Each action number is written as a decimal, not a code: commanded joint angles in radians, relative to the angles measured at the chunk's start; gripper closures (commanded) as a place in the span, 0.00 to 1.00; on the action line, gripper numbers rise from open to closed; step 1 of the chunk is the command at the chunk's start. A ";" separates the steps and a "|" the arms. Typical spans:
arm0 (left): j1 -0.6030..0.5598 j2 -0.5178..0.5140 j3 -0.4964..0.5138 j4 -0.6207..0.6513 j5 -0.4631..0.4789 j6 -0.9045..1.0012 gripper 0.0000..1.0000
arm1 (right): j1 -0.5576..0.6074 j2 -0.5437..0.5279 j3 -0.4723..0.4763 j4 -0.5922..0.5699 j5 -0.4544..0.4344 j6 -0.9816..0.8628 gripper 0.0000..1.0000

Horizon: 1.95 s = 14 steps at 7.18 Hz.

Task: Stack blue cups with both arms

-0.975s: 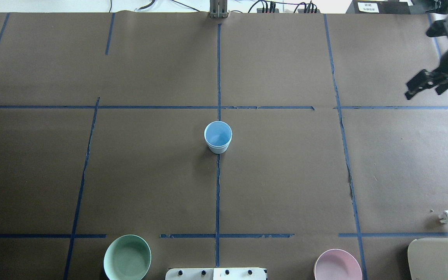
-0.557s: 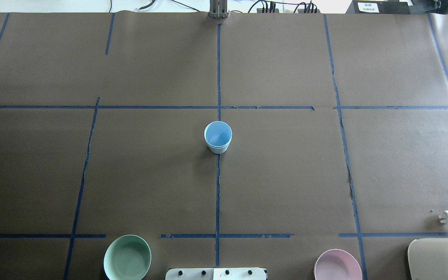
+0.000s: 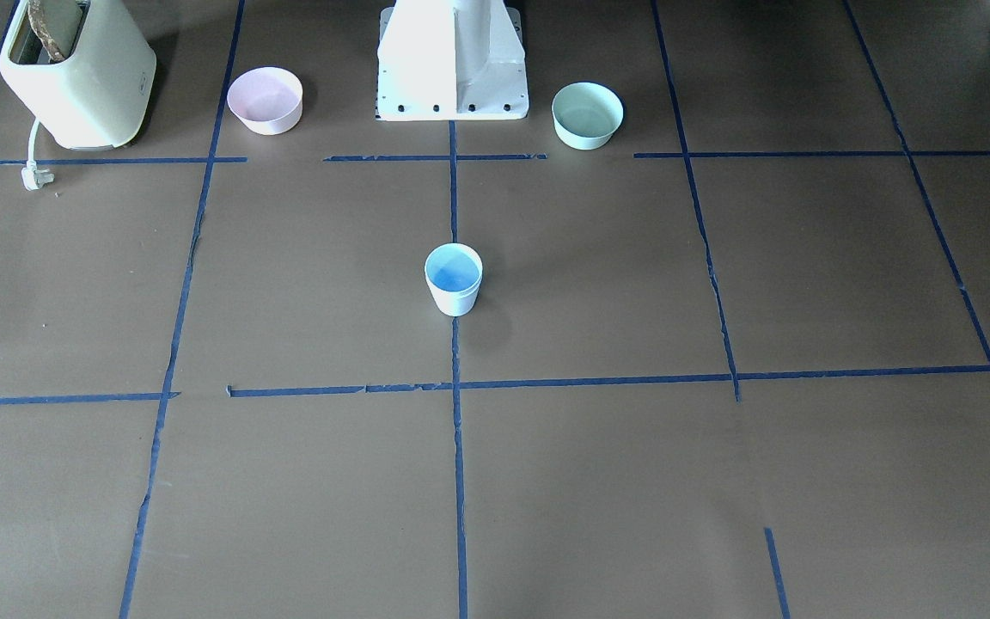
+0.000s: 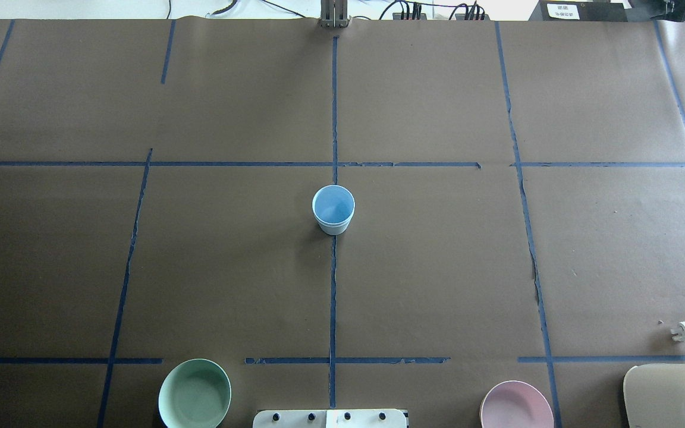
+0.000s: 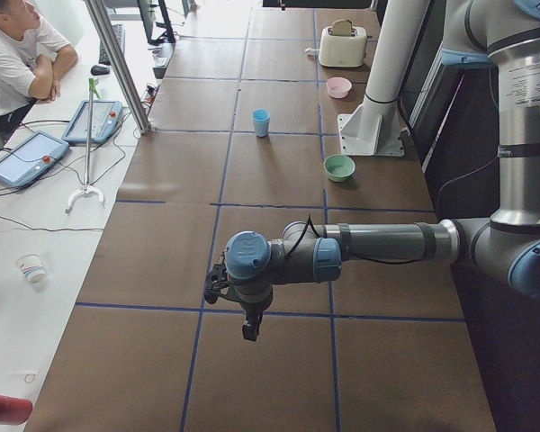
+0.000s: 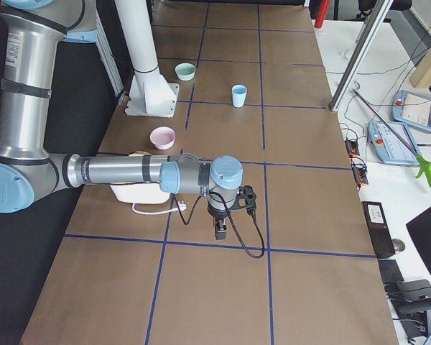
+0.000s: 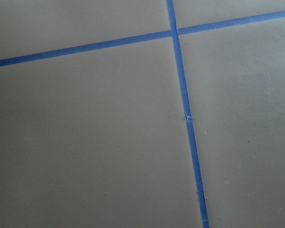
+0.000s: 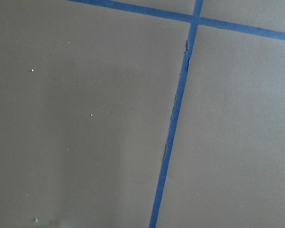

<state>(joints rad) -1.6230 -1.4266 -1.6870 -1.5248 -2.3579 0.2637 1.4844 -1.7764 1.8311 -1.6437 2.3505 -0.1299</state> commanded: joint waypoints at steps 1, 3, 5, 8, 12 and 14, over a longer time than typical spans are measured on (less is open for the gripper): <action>0.000 0.003 -0.010 0.000 0.002 -0.001 0.00 | 0.000 -0.003 -0.001 -0.001 0.001 0.004 0.00; 0.002 -0.002 -0.010 -0.001 0.000 -0.001 0.00 | 0.000 -0.003 -0.001 -0.001 0.003 0.004 0.00; 0.002 -0.006 -0.010 -0.024 0.000 -0.001 0.00 | 0.000 -0.005 -0.003 -0.001 0.003 0.003 0.00; 0.034 -0.006 -0.008 -0.041 0.002 -0.001 0.00 | 0.000 -0.005 -0.003 -0.001 0.004 0.003 0.00; 0.035 -0.002 -0.008 -0.041 0.002 -0.001 0.00 | 0.000 -0.005 -0.001 0.001 0.015 0.003 0.00; 0.043 -0.003 -0.008 -0.043 0.002 -0.001 0.00 | 0.000 -0.005 -0.001 -0.001 0.018 0.003 0.00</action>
<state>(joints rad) -1.5825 -1.4292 -1.6950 -1.5672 -2.3562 0.2623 1.4849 -1.7809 1.8307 -1.6439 2.3659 -0.1274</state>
